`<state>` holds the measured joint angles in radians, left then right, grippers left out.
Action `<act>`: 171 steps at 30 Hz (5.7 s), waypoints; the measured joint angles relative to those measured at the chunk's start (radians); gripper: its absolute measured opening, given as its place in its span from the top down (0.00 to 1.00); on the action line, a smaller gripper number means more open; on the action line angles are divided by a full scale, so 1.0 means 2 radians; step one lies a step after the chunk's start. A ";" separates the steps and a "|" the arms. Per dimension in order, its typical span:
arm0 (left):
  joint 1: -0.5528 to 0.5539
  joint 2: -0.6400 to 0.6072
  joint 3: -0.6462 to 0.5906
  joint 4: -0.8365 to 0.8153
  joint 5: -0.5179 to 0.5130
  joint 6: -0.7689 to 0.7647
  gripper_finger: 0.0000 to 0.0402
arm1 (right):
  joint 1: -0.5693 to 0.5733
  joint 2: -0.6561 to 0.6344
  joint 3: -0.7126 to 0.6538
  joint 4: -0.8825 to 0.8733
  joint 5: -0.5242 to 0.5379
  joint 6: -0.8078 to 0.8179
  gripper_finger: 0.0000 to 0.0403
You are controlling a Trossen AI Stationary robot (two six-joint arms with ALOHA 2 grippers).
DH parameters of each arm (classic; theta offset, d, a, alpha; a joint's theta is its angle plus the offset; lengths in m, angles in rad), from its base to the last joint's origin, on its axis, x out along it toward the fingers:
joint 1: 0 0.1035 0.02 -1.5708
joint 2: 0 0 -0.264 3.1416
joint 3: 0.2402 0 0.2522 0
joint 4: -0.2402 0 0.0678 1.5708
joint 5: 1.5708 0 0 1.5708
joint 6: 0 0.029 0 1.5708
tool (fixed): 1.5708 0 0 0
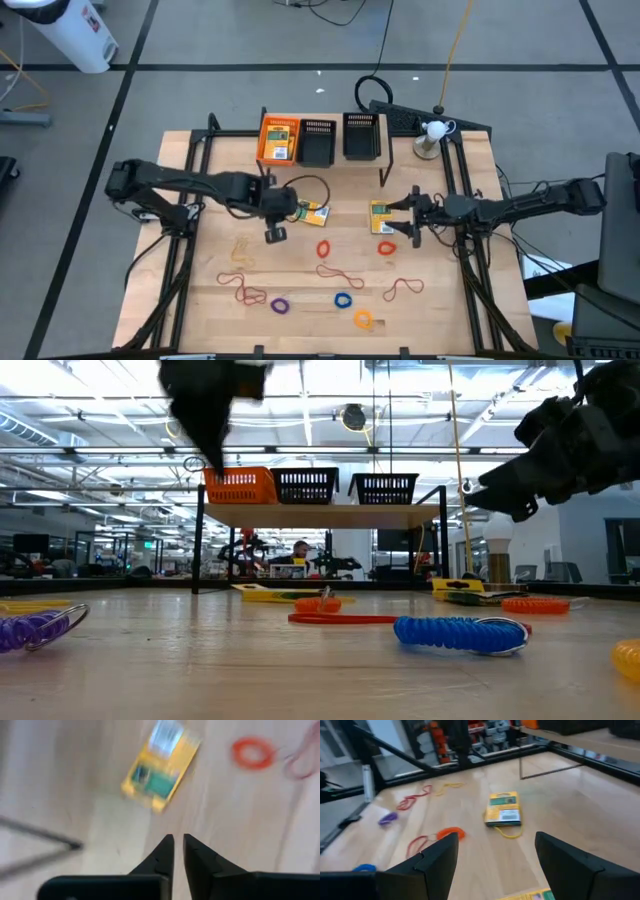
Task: Pick & Place Office Desk Supplies
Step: Put the yellow pack of crayons into the orange bin on the shelf
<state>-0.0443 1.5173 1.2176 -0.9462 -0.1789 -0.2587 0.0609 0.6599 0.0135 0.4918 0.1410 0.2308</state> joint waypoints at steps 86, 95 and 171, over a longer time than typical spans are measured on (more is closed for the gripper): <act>-0.089 0.157 -0.162 0.326 -0.288 0.170 0.36 | 0.003 0.044 0.000 -0.013 0.023 -0.048 0.37; -0.082 0.156 -0.161 0.321 -0.276 0.168 0.36 | 0.003 0.044 0.000 -0.013 0.021 -0.052 0.37; -0.050 0.156 -0.162 0.298 -0.303 0.129 0.36 | 0.003 0.044 0.000 -0.013 0.021 -0.052 0.37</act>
<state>-0.1444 1.8301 0.8940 -0.3494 -0.7856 -0.0010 0.0677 0.7486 0.0136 0.4656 0.1822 0.1265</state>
